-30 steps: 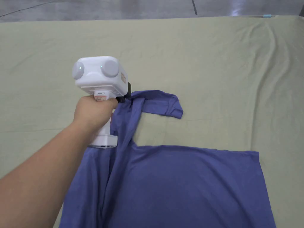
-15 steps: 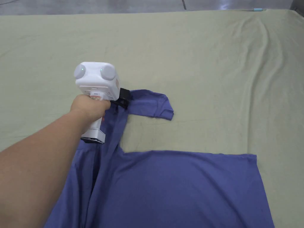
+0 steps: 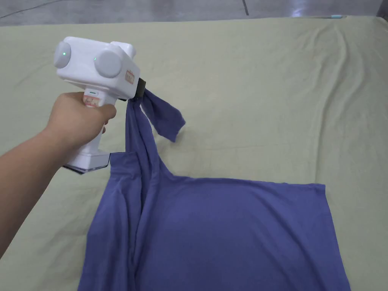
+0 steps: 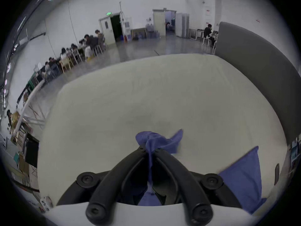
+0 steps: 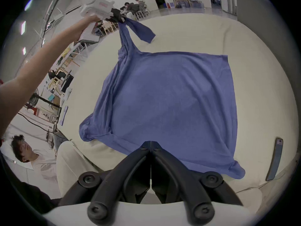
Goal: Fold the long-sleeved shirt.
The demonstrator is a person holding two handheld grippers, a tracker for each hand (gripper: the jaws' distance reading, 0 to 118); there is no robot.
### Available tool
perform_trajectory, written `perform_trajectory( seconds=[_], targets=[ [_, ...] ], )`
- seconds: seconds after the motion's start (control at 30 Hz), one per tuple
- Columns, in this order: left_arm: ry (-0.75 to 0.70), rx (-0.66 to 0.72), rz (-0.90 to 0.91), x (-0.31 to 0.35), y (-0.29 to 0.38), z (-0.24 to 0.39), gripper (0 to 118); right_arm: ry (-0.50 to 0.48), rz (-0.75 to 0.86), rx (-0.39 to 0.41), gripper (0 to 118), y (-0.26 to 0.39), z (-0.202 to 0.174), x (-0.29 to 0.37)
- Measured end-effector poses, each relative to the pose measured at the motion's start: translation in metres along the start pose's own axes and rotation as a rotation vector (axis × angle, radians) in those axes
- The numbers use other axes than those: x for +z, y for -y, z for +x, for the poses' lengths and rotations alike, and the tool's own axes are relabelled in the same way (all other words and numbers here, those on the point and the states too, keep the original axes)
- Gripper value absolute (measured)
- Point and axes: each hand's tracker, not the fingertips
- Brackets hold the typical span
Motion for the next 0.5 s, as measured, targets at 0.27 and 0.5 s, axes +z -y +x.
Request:
perform_trajectory(
  seconds=[0.27, 0.5],
  targets=[
    [-0.006, 0.008, 0.048, 0.111, 0.125, 0.034, 0, -0.036, 0.024, 0.022, 3, 0.011, -0.02, 0.025],
    [-0.053, 0.103, -0.036, 0.136, 0.248, 0.088, 0, -0.042, 0.039, 0.051, 3, 0.013, -0.035, 0.028]
  ],
)
